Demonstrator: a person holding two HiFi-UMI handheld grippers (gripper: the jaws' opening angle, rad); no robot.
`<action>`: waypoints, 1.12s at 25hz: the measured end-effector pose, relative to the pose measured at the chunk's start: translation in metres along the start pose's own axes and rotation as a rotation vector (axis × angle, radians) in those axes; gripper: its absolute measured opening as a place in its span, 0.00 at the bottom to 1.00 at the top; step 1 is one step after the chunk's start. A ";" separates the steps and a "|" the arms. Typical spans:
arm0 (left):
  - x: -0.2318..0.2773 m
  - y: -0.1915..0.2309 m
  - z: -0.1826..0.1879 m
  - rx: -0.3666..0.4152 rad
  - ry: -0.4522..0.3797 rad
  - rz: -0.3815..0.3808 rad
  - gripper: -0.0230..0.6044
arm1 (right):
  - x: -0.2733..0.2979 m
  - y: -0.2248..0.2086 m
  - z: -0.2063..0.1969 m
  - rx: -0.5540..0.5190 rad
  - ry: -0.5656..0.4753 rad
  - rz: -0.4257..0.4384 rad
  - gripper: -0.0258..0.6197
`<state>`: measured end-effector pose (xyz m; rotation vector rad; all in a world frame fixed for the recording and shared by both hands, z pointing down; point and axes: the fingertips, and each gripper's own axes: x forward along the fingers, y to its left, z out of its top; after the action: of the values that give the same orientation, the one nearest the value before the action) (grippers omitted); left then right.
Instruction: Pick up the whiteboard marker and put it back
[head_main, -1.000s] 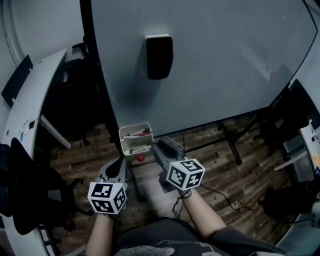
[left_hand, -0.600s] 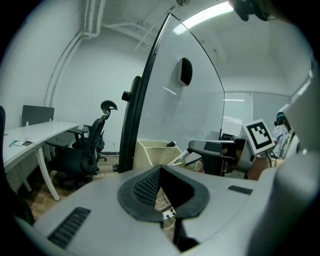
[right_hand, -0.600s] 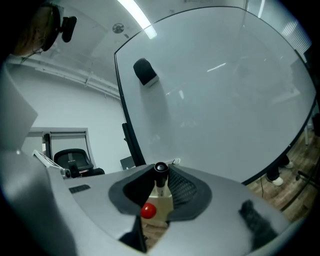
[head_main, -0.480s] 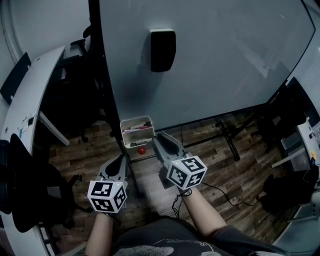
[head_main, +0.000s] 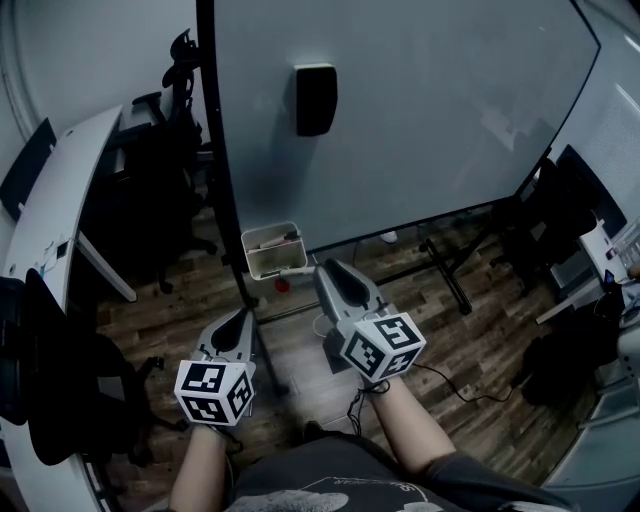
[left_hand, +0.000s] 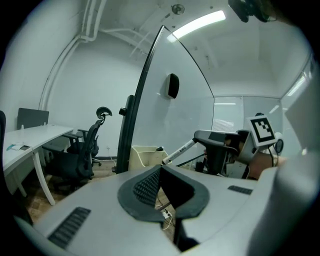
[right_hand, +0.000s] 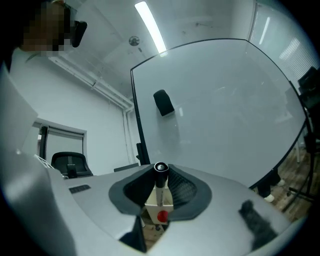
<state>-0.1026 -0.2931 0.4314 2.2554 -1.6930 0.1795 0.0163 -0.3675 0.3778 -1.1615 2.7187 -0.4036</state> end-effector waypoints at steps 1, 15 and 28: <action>-0.004 -0.003 0.000 0.003 -0.002 -0.009 0.06 | -0.006 0.003 0.002 -0.003 -0.005 -0.005 0.18; -0.072 -0.026 -0.016 0.026 -0.009 -0.109 0.06 | -0.077 0.052 -0.021 -0.023 0.014 -0.101 0.18; -0.137 -0.038 -0.042 0.051 -0.009 -0.155 0.06 | -0.131 0.104 -0.053 -0.028 0.047 -0.137 0.18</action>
<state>-0.1033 -0.1449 0.4253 2.4159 -1.5253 0.1792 0.0221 -0.1935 0.4018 -1.3682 2.7011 -0.4171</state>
